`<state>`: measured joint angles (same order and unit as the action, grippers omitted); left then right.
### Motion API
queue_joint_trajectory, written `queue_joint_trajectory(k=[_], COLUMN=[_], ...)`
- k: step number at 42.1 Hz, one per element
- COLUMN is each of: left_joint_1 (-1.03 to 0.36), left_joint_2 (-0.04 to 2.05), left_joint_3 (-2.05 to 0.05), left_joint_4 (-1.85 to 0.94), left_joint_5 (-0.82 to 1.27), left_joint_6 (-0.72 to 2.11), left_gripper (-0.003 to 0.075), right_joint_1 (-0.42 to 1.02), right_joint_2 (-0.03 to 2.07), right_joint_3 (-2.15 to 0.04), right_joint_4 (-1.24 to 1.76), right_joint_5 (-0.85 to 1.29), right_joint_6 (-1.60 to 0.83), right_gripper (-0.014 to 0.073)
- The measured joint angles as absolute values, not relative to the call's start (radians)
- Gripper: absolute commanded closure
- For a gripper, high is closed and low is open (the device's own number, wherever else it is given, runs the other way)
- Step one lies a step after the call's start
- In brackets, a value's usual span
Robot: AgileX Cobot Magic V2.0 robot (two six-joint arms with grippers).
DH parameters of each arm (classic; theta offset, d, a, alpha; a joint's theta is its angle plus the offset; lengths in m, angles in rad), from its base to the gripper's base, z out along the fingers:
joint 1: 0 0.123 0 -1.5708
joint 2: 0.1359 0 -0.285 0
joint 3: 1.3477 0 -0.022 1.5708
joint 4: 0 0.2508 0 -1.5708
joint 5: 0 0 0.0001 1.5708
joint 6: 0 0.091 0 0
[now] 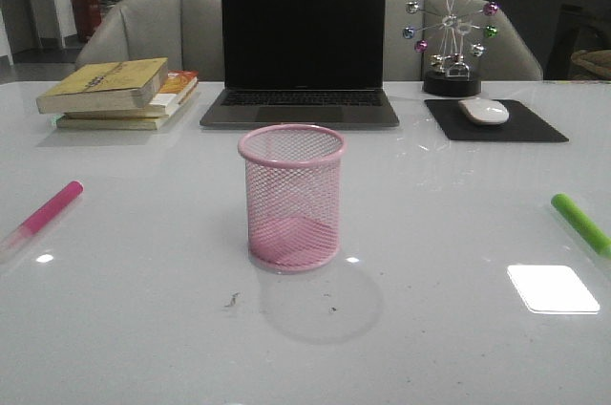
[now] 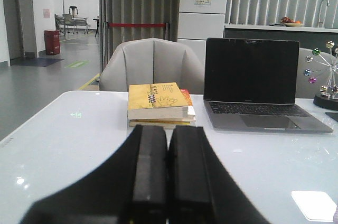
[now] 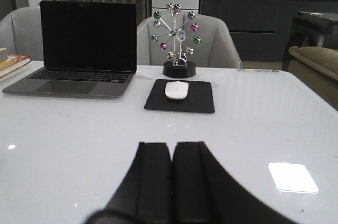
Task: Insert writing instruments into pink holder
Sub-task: 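Move the right gripper down over the green marker, then close the right gripper on the green marker and lift it upright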
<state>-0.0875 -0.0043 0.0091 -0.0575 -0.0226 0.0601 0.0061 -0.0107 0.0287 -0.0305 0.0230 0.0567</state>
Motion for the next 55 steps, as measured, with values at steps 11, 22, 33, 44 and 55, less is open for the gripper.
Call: queue_joint_trajectory(k=[11,22,33,44,55], left_joint_1=[-0.087,-0.087,-0.087,-0.087,-0.087], left_joint_2=[-0.004,0.032,0.257,0.451,0.595], left_joint_3=[-0.016,-0.359,-0.647,-0.672,-0.672], left_joint_4=[-0.057,-0.057,-0.057,-0.056,-0.057], left_joint_5=[-0.058,0.103,0.399,0.622,0.731], left_joint_6=[0.06,0.06,0.06,0.06,0.06], left_gripper=[0.062,0.062,0.062,0.062,0.062], right_joint_1=[0.006,0.006,0.006,0.006,0.006], right_joint_2=[-0.011,-0.002,0.197,0.412,0.596], right_joint_3=[0.008,-0.302,-0.551,-0.583,-0.583], right_joint_4=[-0.029,-0.029,-0.027,-0.017,-0.013], right_joint_5=[-0.012,0.114,0.355,0.618,0.755], right_joint_6=[0.057,0.057,0.057,0.057,0.057], right_gripper=[0.054,0.054,0.054,0.054,0.0535])
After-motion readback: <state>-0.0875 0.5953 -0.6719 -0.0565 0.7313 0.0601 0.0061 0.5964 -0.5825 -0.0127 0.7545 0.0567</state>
